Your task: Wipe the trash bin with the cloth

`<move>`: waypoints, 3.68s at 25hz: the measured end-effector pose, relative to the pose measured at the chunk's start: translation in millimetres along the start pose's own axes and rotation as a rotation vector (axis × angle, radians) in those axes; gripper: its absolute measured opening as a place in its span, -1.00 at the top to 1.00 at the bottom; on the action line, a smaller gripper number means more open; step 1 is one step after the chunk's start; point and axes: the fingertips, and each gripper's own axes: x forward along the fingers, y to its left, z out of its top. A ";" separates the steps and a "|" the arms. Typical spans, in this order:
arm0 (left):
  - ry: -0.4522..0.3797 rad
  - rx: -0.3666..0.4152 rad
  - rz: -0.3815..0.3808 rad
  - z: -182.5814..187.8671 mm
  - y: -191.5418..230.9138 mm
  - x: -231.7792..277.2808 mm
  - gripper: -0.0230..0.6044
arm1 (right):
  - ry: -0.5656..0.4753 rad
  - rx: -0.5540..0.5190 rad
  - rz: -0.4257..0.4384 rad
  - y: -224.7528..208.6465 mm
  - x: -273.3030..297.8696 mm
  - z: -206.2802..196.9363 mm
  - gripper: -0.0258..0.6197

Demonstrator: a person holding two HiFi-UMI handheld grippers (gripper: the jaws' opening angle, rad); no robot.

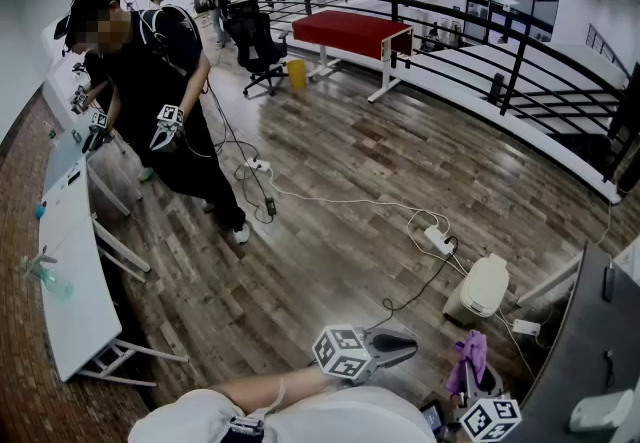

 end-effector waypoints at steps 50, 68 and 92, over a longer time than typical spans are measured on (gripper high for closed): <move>0.011 0.009 0.096 0.1 18.9 78.9 0.82 | 0.014 0.038 -0.144 -124.5 -37.2 -10.1 0.59; 0.062 -0.026 0.006 25.3 98.3 129.3 0.82 | 0.045 0.141 -0.230 -172.2 23.6 -0.3 0.59; 0.194 -0.054 -0.034 67.7 229.6 235.0 0.82 | 0.123 0.167 -0.339 -297.1 132.0 55.0 0.59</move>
